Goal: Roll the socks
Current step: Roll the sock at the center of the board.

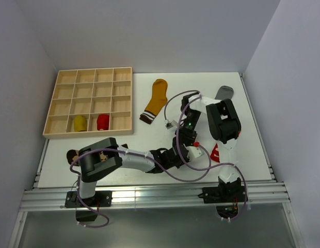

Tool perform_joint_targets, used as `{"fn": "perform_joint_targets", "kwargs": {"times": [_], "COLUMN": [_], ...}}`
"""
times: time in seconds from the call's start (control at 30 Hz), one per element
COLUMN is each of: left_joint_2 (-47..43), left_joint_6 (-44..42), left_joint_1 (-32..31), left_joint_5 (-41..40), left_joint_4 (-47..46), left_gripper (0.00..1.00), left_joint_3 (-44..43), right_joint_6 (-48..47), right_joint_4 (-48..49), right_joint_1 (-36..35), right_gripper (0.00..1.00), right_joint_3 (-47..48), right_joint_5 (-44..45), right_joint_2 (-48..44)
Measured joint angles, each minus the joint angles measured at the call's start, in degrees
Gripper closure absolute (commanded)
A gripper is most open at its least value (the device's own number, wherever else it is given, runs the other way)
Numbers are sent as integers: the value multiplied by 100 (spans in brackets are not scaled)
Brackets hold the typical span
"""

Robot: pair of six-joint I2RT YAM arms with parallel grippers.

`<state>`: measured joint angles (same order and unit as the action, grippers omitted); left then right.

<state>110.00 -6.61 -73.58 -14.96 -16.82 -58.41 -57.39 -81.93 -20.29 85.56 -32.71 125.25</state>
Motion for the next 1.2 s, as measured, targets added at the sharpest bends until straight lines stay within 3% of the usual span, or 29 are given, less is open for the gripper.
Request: {"fn": "perform_joint_targets", "kwargs": {"times": [0.2,0.37,0.6,0.87,1.2], "left_joint_2": [-157,-192,2,595,1121], "left_joint_6": [680,1202,2044,2863,4065], "left_joint_1": [367,623,1331,1974,2835], "left_joint_5": [876,1611,3091,4498,5886], "left_joint_4": [-131,-317,55,1174,1943], "left_gripper": [100,100,100,100,100], "left_joint_3": [168,271,-109,-1169,-1639], "right_joint_6": [229,479,527,-24,-1447], "right_joint_4": [415,994,1840,2809,3641], "right_joint_1": [518,1405,2428,2402,2155], "right_gripper": [56,56,56,47,38], "right_joint_3": [273,321,-627,-2382,-3919], "right_joint_5": [-774,-1351,-1580,-1469,-1419], "right_joint_2": [-323,-1099,-2468,-3954,-5737]}}
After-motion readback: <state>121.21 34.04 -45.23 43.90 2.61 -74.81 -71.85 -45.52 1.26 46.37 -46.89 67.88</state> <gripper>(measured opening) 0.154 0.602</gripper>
